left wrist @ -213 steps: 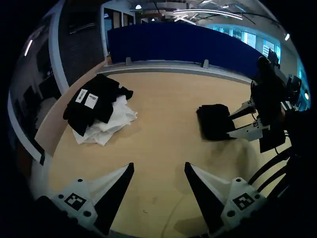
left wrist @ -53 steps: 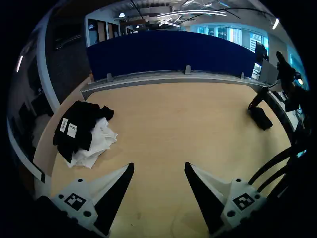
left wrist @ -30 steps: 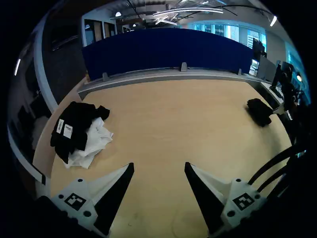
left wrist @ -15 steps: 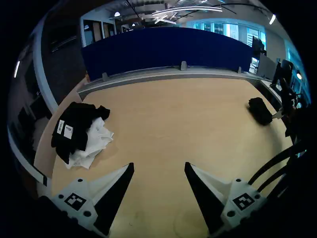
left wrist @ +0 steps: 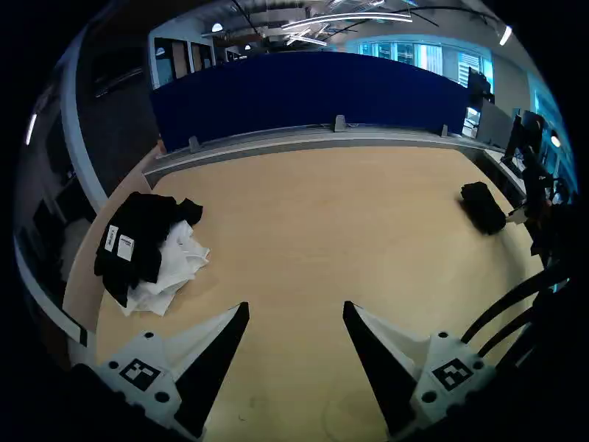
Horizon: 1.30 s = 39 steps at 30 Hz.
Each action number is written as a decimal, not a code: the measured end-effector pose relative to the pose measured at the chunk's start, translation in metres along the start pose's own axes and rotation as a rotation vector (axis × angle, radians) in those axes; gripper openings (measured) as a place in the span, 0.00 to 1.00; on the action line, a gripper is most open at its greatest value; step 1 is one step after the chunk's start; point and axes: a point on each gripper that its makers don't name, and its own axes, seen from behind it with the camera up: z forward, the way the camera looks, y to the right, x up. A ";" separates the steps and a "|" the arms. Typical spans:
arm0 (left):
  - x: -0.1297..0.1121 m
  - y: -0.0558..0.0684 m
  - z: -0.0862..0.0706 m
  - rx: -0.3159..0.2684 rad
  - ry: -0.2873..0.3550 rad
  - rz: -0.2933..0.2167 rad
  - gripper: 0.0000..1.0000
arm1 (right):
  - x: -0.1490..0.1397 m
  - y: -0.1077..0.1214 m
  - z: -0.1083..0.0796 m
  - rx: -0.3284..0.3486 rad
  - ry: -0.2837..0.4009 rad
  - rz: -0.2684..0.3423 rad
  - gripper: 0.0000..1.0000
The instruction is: Fold towel
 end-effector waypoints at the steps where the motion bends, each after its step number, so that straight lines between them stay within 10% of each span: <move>1: 0.000 0.000 0.000 0.000 0.000 0.000 0.95 | 0.000 0.002 0.000 -0.007 0.003 0.004 0.84; 27: 0.003 -0.007 -0.006 0.005 0.018 -0.002 0.95 | 0.002 -0.014 -0.024 0.007 0.057 0.023 1.00; 39: 0.004 -0.012 -0.004 -0.001 0.038 -0.018 0.95 | 0.073 -0.066 -0.070 0.092 0.323 0.050 1.00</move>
